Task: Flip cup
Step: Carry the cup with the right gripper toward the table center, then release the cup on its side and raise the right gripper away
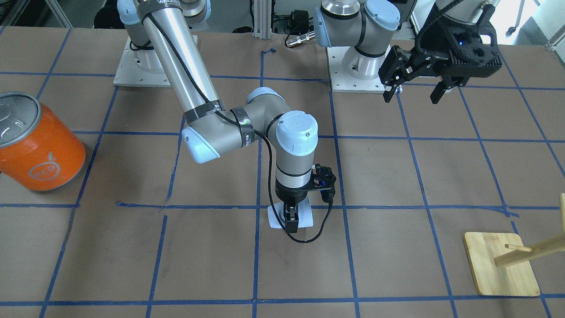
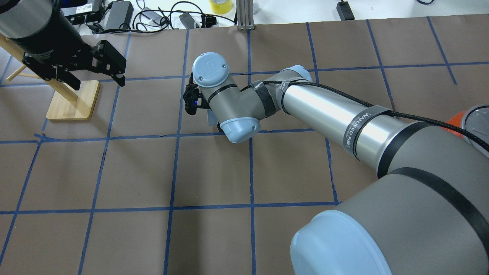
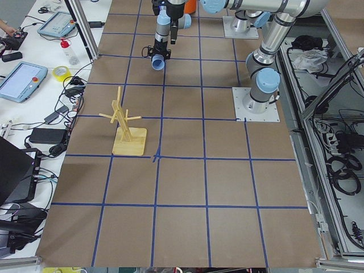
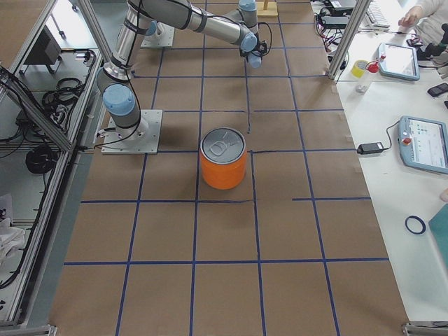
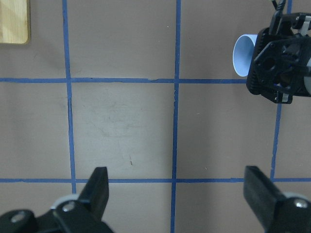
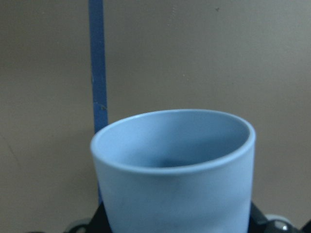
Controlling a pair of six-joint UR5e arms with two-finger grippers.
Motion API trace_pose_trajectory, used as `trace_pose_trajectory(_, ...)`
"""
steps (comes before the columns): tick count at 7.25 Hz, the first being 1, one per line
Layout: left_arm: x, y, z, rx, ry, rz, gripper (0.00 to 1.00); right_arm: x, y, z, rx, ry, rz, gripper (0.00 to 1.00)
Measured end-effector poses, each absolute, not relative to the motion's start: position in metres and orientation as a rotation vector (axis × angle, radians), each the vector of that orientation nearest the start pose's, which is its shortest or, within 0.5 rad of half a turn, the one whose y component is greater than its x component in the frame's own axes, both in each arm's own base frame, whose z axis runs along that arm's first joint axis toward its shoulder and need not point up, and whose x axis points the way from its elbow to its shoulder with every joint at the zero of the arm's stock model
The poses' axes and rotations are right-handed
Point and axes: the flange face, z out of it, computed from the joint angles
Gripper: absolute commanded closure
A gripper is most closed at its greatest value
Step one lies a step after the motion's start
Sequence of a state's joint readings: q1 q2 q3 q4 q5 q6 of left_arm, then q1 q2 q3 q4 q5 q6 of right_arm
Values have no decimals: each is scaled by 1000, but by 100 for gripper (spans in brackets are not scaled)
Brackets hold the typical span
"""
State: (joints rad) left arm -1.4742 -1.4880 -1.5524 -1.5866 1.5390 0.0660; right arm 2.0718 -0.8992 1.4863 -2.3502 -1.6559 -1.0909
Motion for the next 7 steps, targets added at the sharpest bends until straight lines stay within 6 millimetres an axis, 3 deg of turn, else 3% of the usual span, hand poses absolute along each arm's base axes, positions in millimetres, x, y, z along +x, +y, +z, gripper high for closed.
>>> trace_pose_trajectory(2,-91,-474,535,-46,3163,-138,0,452,-560,190,-2339,2277,-241,0)
trace_pose_trajectory(7,-91,-474,535,-46,3163,-137,0,452,-560,196,-2330,2287,-253,0)
